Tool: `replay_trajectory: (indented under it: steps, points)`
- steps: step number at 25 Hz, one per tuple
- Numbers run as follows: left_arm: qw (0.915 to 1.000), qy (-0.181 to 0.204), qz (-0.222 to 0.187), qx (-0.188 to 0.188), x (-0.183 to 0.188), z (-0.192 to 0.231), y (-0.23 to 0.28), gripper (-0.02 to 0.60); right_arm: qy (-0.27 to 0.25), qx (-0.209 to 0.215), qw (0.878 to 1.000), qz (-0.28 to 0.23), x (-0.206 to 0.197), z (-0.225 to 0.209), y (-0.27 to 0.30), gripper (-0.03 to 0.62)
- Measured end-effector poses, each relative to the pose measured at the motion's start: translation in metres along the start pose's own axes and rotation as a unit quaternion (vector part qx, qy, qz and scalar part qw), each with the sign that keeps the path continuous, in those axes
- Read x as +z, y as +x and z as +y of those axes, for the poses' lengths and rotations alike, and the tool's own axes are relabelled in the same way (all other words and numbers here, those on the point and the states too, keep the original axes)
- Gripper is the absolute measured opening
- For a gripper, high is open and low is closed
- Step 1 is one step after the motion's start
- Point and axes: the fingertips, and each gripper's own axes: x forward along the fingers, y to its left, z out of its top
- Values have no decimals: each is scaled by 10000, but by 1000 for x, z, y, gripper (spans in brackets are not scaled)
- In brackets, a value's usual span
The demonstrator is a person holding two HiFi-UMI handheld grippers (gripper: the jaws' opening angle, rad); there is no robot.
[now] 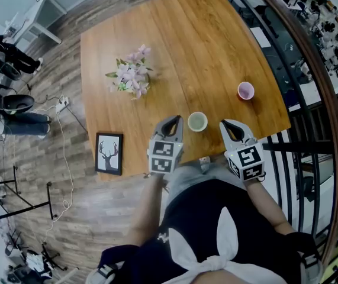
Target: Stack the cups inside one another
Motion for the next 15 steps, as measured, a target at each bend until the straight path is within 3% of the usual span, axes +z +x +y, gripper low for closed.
replay_trajectory:
  steps: [7, 9, 15]
  points:
    - [9999, 18, 68, -90, -2, -3, 3, 17, -50, -189, 9998, -67, 3, -15, -1, 4]
    - [9999, 20, 88, -123, -1, -4, 3, 17, 19, -286, 9996, -8, 3, -26, -1, 163]
    - [9998, 35, 151, -151, -2, -2, 5, 17, 77, -744, 9972, 24, 8, -74, -7, 213]
